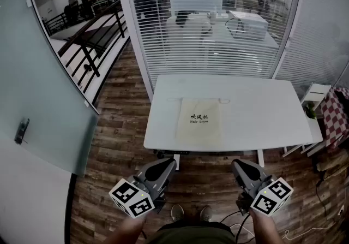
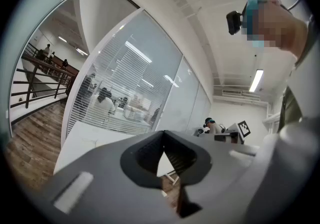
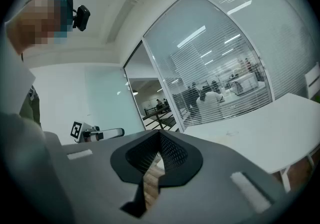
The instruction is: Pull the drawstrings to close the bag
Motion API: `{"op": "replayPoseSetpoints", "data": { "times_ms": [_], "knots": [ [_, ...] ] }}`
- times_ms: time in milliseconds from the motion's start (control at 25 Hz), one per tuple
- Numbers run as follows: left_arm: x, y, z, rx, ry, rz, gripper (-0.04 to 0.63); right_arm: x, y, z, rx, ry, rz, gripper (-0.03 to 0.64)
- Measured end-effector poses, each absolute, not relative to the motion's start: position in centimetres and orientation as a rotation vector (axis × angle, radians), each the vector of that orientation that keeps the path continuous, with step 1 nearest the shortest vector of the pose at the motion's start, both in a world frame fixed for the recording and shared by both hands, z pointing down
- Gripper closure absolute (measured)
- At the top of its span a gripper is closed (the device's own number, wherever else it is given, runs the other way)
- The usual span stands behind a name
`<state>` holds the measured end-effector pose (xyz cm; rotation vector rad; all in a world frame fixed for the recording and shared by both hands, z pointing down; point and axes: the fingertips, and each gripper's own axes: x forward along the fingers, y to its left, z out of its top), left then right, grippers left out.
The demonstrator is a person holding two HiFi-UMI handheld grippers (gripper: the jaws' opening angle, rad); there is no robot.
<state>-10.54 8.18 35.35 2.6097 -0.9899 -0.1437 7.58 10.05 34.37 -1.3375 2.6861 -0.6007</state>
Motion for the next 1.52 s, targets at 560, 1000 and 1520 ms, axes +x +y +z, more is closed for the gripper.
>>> {"op": "replayPoseSetpoints", "data": {
  "times_ms": [560,1000,1520],
  "knots": [
    [-10.1,9.5,37.2,2.579,-1.01,-0.113,0.588,8.7,11.3,35.7,-1.335,2.696,-0.638,0.607],
    [-6.8,10.3,36.9,2.59,-1.048,-0.099,0.588,11.5,11.9,35.6,-1.272,2.704,-0.631,0.606],
    [-2.6,10.0,37.0,2.608,-1.104,-0.063,0.588,14.9,11.2,35.9,-1.23,2.74,-0.602,0.607]
  ]
}}
